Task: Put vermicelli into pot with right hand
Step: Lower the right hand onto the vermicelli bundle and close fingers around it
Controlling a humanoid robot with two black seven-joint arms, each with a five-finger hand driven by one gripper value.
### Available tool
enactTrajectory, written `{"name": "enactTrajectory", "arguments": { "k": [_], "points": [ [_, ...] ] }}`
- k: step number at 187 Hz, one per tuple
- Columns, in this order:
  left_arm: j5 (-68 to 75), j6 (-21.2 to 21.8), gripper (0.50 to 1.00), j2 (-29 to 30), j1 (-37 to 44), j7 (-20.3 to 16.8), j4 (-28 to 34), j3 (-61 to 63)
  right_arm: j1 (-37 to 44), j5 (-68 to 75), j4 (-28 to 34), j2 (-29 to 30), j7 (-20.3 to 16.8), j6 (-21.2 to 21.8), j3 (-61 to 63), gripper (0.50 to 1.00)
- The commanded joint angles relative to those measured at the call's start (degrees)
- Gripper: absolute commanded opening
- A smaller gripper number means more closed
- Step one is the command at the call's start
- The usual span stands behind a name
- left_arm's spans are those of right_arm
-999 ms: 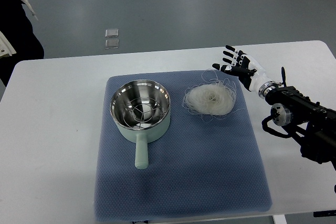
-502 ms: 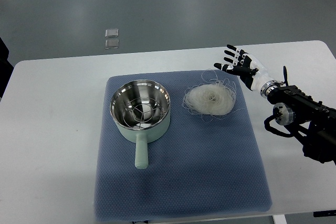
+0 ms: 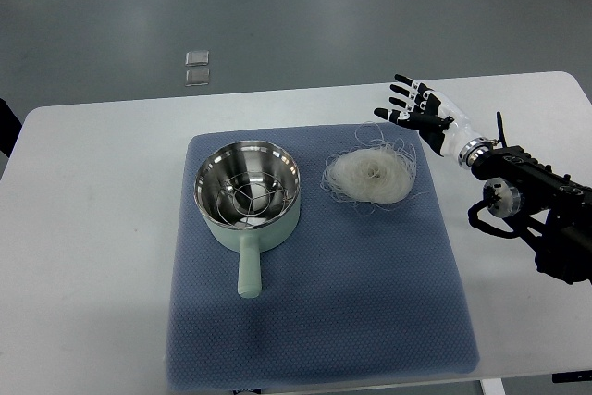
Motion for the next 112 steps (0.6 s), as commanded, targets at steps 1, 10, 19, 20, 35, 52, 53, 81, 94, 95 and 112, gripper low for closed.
{"name": "enactTrajectory", "arguments": {
  "k": [1, 10, 19, 20, 35, 52, 53, 81, 94, 95, 112],
  "points": [
    [0.0, 0.0, 1.000, 0.0, 0.0, 0.0, 0.0, 0.0, 1.0, -0.6, 0.3, 0.0, 0.0, 0.2, -0.3, 0.930],
    [0.0, 0.0, 1.000, 0.0, 0.0, 0.1, 0.0, 0.0, 1.4, -1.5, 0.3, -0.1, 0.1, 0.4, -0.3, 0.930],
    [0.0, 0.0, 1.000, 0.0, 0.0, 0.0, 0.0, 0.0, 1.7, -2.7, 0.3, -0.2, 0.1, 1.0, -0.3, 0.930],
    [0.0, 0.0, 1.000, 0.0, 0.0, 0.0, 0.0, 0.0, 1.8, -3.1, 0.3, -0.2, 0.1, 1.1, -0.3, 0.930],
    [0.0, 0.0, 1.000, 0.0, 0.0, 0.0, 0.0, 0.0, 2.7, -6.2, 0.6, -1.5, 0.1, 2.4, -0.3, 0.928],
    [0.0, 0.0, 1.000, 0.0, 0.0, 0.0, 0.0, 0.0, 3.8, -11.2, 1.0, -2.5, 0.1, 4.6, -0.4, 0.928],
    [0.0, 0.0, 1.000, 0.0, 0.0, 0.0, 0.0, 0.0, 3.8, -11.2, 1.0, -2.5, 0.1, 4.6, -0.4, 0.928],
    [0.0, 0.0, 1.000, 0.0, 0.0, 0.0, 0.0, 0.0, 6.5, -22.1, 1.9, -4.5, 0.2, 7.5, -2.6, 0.928],
    [0.0, 0.0, 1.000, 0.0, 0.0, 0.0, 0.0, 0.0, 8.2, -27.0, 3.8, -6.6, 0.2, 9.0, -5.3, 0.928],
    [0.0, 0.0, 1.000, 0.0, 0.0, 0.0, 0.0, 0.0, 8.3, -27.7, 4.0, -6.9, 0.2, 9.1, -5.9, 0.928],
    [0.0, 0.0, 1.000, 0.0, 0.0, 0.0, 0.0, 0.0, 11.0, -32.5, 6.1, -9.0, 0.6, 10.9, -10.1, 0.928]
  ]
}}
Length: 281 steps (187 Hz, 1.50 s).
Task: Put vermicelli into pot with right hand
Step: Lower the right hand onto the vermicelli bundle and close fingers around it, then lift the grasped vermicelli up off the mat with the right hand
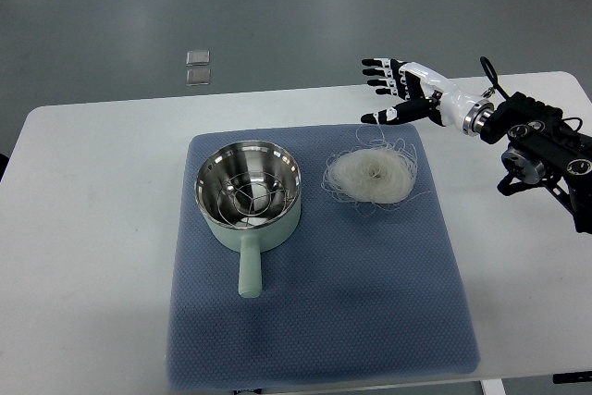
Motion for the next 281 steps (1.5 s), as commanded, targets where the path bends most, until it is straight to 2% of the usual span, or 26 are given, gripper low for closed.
{"name": "enactTrajectory", "arguments": {
  "k": [1, 63, 115, 172, 195, 213, 224, 226, 228, 229, 230, 231, 232, 233, 234, 235, 236, 237, 238, 239, 281],
  "points": [
    [0.0, 0.0, 1.000, 0.0, 0.0, 0.0, 0.0, 0.0, 3.2, -6.4, 2.5, -2.6, 0.6, 2.0, -5.2, 0.928],
    [0.0, 0.0, 1.000, 0.0, 0.0, 0.0, 0.2, -0.1, 12.6, -16.0, 4.9, -2.8, 2.0, 2.3, -21.2, 0.928],
    [0.0, 0.0, 1.000, 0.0, 0.0, 0.0, 0.1, 0.0, 13.7, -24.8, 5.0, -1.6, 3.7, 2.7, -25.5, 0.928],
    [0.0, 0.0, 1.000, 0.0, 0.0, 0.0, 0.1, 0.0, 13.1, -30.2, 4.0, -0.1, 3.4, 2.8, -27.8, 0.926],
    [0.0, 0.0, 1.000, 0.0, 0.0, 0.0, 0.1, 0.0, 13.0, -33.0, 1.9, 0.6, 2.9, 2.5, -27.9, 0.907],
    [0.0, 0.0, 1.000, 0.0, 0.0, 0.0, 0.1, 0.1, 13.0, -34.7, 1.2, 0.6, 2.7, 2.3, -27.8, 0.852],
    [0.0, 0.0, 1.000, 0.0, 0.0, 0.0, 0.1, 0.1, 13.0, -34.8, 1.2, 0.6, 2.7, 2.4, -27.8, 0.776],
    [0.0, 0.0, 1.000, 0.0, 0.0, 0.0, 0.1, 0.1, 13.0, -34.8, 1.2, 0.6, 2.7, 2.4, -27.8, 0.721],
    [0.0, 0.0, 1.000, 0.0, 0.0, 0.0, 0.1, 0.1, 13.0, -34.8, 1.2, 0.6, 2.7, 2.4, -27.8, 0.721],
    [0.0, 0.0, 1.000, 0.0, 0.0, 0.0, 0.1, 0.1, 13.0, -34.9, 1.2, 0.6, 2.7, 2.4, -27.8, 0.689],
    [0.0, 0.0, 1.000, 0.0, 0.0, 0.0, 0.1, 0.1, 13.0, -34.9, 1.2, 0.6, 2.7, 2.4, -27.8, 0.688],
    [0.0, 0.0, 1.000, 0.0, 0.0, 0.0, 0.1, 0.1, 13.0, -34.9, 1.2, 0.6, 2.7, 2.4, -27.8, 0.650],
    [0.0, 0.0, 1.000, 0.0, 0.0, 0.0, 0.1, 0.1, 13.0, -34.9, 1.2, 0.6, 2.7, 2.4, -27.8, 0.650],
    [0.0, 0.0, 1.000, 0.0, 0.0, 0.0, 0.1, 0.1, 13.0, -34.9, 1.2, 0.6, 2.7, 2.4, -27.8, 0.613],
    [0.0, 0.0, 1.000, 0.0, 0.0, 0.0, 0.1, 0.1, 13.0, -34.9, 1.2, 0.6, 2.7, 2.4, -27.8, 0.613],
    [0.0, 0.0, 1.000, 0.0, 0.0, 0.0, 0.1, 0.1, 13.0, -34.9, 1.2, 0.6, 2.7, 2.4, -27.8, 0.570],
    [0.0, 0.0, 1.000, 0.0, 0.0, 0.0, 0.1, 0.1, 13.0, -34.9, 1.2, 0.6, 2.7, 2.4, -27.8, 0.570],
    [0.0, 0.0, 1.000, 0.0, 0.0, 0.0, 0.1, 0.1, 13.0, -34.9, 1.2, 0.6, 2.7, 2.4, -27.8, 0.525],
    [0.0, 0.0, 1.000, 0.0, 0.0, 0.0, 0.1, 0.1, 13.0, -34.9, 1.2, 0.6, 2.7, 2.4, -27.8, 0.525],
    [0.0, 0.0, 1.000, 0.0, 0.0, 0.0, 0.1, 0.1, 13.0, -34.9, 1.2, 0.6, 2.7, 2.4, -27.7, 0.500],
    [0.0, 0.0, 1.000, 0.0, 0.0, 0.0, 0.0, 0.1, 12.8, -35.1, 1.0, 0.9, 2.7, 0.9, -27.8, 0.500]
  ]
}}
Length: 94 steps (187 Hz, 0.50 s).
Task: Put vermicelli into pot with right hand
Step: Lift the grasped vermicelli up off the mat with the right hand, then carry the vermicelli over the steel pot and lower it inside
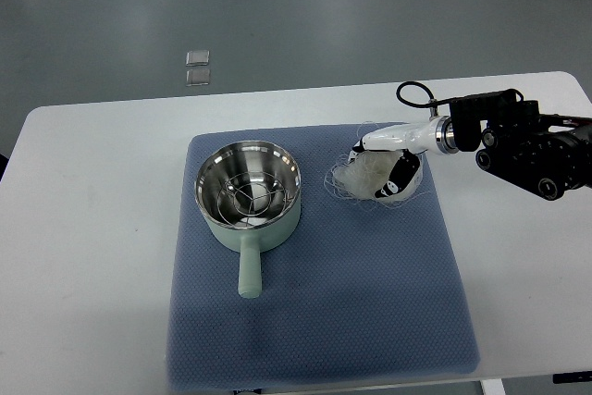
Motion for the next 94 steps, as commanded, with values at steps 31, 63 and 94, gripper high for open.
{"name": "enactTrajectory", "arguments": {
  "k": [31, 63, 94],
  "points": [
    [0.0, 0.0, 1.000, 0.0, 0.0, 0.0, -0.1, 0.0, 0.6, 0.9, 0.1, 0.2, 0.6, -3.0, 1.0, 0.500],
    [0.0, 0.0, 1.000, 0.0, 0.0, 0.0, 0.0, -0.1, 4.6, 3.3, 0.8, 0.0, 0.8, -3.6, 5.9, 0.500],
    [0.0, 0.0, 1.000, 0.0, 0.0, 0.0, 0.0, -0.1, 10.1, 5.4, 2.3, 0.3, 0.8, -1.8, 10.5, 0.500]
  ]
}}
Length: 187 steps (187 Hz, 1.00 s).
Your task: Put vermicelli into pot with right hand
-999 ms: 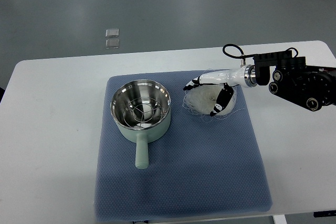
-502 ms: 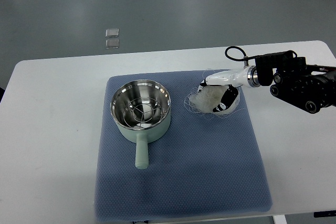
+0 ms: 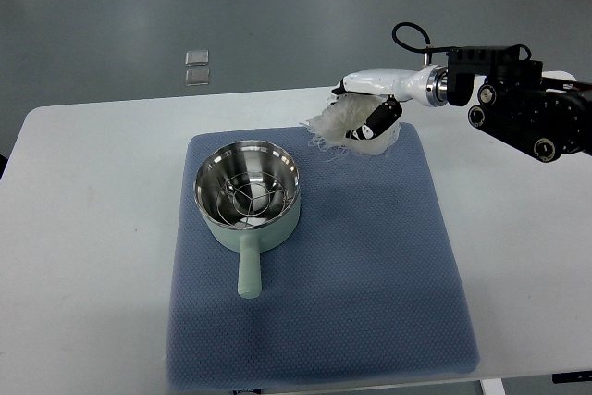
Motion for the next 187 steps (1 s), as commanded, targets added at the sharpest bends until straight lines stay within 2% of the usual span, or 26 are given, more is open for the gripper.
{"name": "enactTrajectory", "arguments": {
  "k": [1, 49, 69, 105, 106, 107, 108, 109, 110, 112, 113, 117, 135, 143, 187],
  "points": [
    [0.0, 0.0, 1.000, 0.0, 0.0, 0.0, 0.0, 0.0, 3.7, 1.3, 1.2, 0.2, 0.0, 1.1, 2.2, 0.500],
    [0.0, 0.0, 1.000, 0.0, 0.0, 0.0, 0.0, -0.1, 7.9, 4.4, 6.8, 3.6, 0.4, 1.6, 2.5, 0.500],
    [0.0, 0.0, 1.000, 0.0, 0.0, 0.0, -0.1, 0.0, 7.6, 4.4, 6.9, 7.9, 0.4, 1.6, 2.2, 0.500],
    [0.0, 0.0, 1.000, 0.0, 0.0, 0.0, -0.1, 0.0, 5.0, 3.6, 6.5, 11.4, 0.4, 1.5, 1.3, 0.500],
    [0.0, 0.0, 1.000, 0.0, 0.0, 0.0, -0.1, 0.0, 4.9, 3.5, 6.4, 11.4, 0.4, 1.5, 1.3, 0.567],
    [0.0, 0.0, 1.000, 0.0, 0.0, 0.0, -0.1, 0.0, 4.9, 3.5, 6.4, 11.4, 0.4, 1.5, 1.3, 0.568],
    [0.0, 0.0, 1.000, 0.0, 0.0, 0.0, -0.1, 0.0, 4.7, 3.6, 6.4, 11.4, 0.4, 1.5, 1.3, 0.637],
    [0.0, 0.0, 1.000, 0.0, 0.0, 0.0, -0.1, 0.0, 4.7, 3.6, 6.4, 11.4, 0.4, 1.5, 1.3, 0.637],
    [0.0, 0.0, 1.000, 0.0, 0.0, 0.0, -0.1, -0.1, 4.6, 3.6, 6.4, 11.4, 0.4, 1.5, 1.3, 0.694],
    [0.0, 0.0, 1.000, 0.0, 0.0, 0.0, -0.1, -0.1, 4.6, 3.6, 6.4, 11.4, 0.4, 1.5, 1.3, 0.695],
    [0.0, 0.0, 1.000, 0.0, 0.0, 0.0, -0.1, -0.1, 4.5, 3.6, 6.4, 11.4, 0.4, 1.6, 1.2, 0.727],
    [0.0, 0.0, 1.000, 0.0, 0.0, 0.0, -0.1, -0.1, 4.4, 3.6, 6.5, 11.2, 0.4, 1.6, 1.1, 0.758],
    [0.0, 0.0, 1.000, 0.0, 0.0, 0.0, 0.0, -0.1, 3.8, 3.5, 6.4, 10.4, 1.4, 1.6, -0.9, 0.840],
    [0.0, 0.0, 1.000, 0.0, 0.0, 0.0, 0.0, -0.1, 3.8, 3.5, 6.4, 10.1, 2.5, 1.6, -1.2, 0.858],
    [0.0, 0.0, 1.000, 0.0, 0.0, 0.0, -0.1, 0.0, 2.9, 4.6, 6.3, 7.5, 3.2, 0.7, 2.2, 0.858]
  ]
}}
